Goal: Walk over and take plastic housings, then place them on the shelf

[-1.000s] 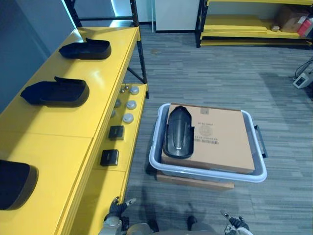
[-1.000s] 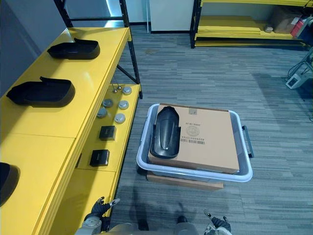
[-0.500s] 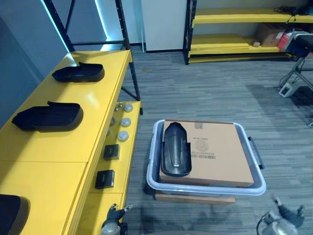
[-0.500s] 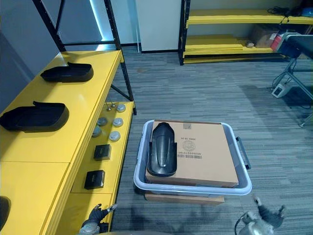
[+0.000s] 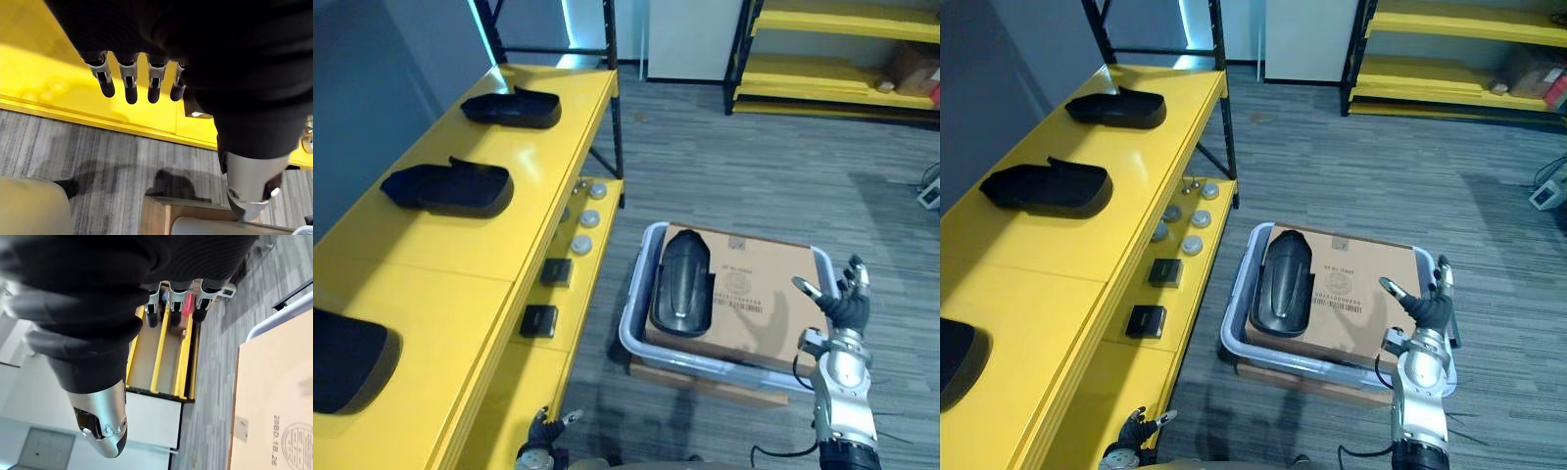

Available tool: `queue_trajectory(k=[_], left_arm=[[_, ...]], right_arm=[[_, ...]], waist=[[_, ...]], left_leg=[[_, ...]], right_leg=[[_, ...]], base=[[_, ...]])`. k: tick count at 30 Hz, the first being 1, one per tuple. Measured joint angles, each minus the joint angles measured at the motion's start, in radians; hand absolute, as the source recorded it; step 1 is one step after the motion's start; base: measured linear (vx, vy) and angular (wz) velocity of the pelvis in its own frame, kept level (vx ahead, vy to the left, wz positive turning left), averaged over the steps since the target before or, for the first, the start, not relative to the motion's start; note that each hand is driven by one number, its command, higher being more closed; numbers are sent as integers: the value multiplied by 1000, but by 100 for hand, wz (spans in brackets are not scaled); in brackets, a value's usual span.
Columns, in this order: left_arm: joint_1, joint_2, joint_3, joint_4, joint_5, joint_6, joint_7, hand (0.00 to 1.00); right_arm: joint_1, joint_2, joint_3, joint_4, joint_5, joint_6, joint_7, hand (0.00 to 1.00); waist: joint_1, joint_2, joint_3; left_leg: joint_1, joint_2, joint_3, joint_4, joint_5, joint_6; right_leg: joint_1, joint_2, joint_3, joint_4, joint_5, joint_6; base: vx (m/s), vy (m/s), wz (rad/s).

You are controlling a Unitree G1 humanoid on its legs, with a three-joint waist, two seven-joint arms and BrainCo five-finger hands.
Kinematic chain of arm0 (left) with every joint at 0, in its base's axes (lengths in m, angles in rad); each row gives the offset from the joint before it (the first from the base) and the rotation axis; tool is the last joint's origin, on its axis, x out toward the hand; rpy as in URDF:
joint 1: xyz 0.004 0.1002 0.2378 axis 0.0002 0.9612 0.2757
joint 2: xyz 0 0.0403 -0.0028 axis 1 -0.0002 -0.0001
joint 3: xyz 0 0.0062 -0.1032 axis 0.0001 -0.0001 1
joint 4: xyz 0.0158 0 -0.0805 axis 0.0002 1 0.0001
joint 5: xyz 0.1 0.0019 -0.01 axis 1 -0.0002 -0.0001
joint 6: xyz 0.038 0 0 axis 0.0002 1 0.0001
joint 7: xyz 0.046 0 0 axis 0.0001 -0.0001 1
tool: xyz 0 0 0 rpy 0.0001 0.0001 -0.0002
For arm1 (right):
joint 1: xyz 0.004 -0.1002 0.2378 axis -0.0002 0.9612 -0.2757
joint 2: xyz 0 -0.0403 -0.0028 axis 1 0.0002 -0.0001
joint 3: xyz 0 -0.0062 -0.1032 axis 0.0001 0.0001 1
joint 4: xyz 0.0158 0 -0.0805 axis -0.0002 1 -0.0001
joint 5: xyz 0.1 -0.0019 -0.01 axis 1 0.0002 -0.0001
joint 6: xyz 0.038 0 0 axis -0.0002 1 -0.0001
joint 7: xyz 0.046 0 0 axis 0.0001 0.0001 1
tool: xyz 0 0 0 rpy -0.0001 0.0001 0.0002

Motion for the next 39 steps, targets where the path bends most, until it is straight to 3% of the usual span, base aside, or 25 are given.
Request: queue_trajectory(k=[6, 9, 11, 16, 17, 21, 25, 29, 39], left_arm=[[-2, 13, 0, -3, 0, -14, 13, 0], [-3, 23, 1, -1, -1, -10, 31, 0], [-6, 26, 0, -3, -2, -9, 46, 0], [-8, 24, 1, -6, -8, -10, 69, 0], [-8, 24, 1, -8, -13, -11, 72, 0], [-16, 20, 1, -8, -34, -14, 93, 0], [-25, 19, 1, -7, -41, -14, 95, 0], [-38, 20, 2, -8, -48, -14, 96, 0], [-38, 14, 19, -11, -46, 6, 107, 0]], right_arm=[[-134, -13, 68, 213, -104, 69, -30, 0], [-208, -11, 70, 319, -127, 107, -70, 0], [-244, -12, 67, 367, -138, 123, -94, 0], [-365, 20, 53, 471, -149, 147, -163, 0], [-391, 26, 32, 489, -148, 144, -184, 100], [-480, 18, -23, 566, -147, 148, -246, 100], [-536, -19, -22, 622, -146, 172, -250, 100], [-529, -11, -20, 616, -141, 164, -244, 100], [-267, 98, -16, 407, -118, 150, -190, 100]], waist=[[26, 18, 25], [35, 23, 51], [53, 23, 68], [59, 26, 103], [61, 26, 111], [77, 25, 127], [79, 26, 140], [79, 21, 150], [77, 18, 149]], left_leg=[[-52, 1, -6, -42, 36, -15], [-93, 0, -23, -47, 58, -6], [-107, 0, -26, -47, 63, -6], [-135, -3, -30, -43, 64, -5], [-139, -4, -29, -43, 64, -5], [-140, -11, -24, -37, 64, -5], [-140, -12, -24, -29, 64, -5], [-135, -15, -24, -29, 64, -6], [-62, -17, -22, -30, 59, -14]], right_leg=[[-59, 2, -21, -13, 21, 5], [-92, 3, -33, -17, 34, -6], [-102, 4, -39, -23, 36, -8], [-107, 5, -53, -50, 39, -5], [-109, 4, -53, -51, 40, -4], [-108, -3, -52, -51, 44, -2], [-103, -4, -50, -53, 66, -6], [-98, -8, -48, -53, 69, -4], [-26, -14, -38, -49, 69, -3]], base=[[-99, 1, 7], [14, 3, 15], [68, -12, 10], [84, -11, 10], [81, 7, 2], [60, 17, 0], [23, 27, 1], [9, 24, 1], [3, 4, 1]])
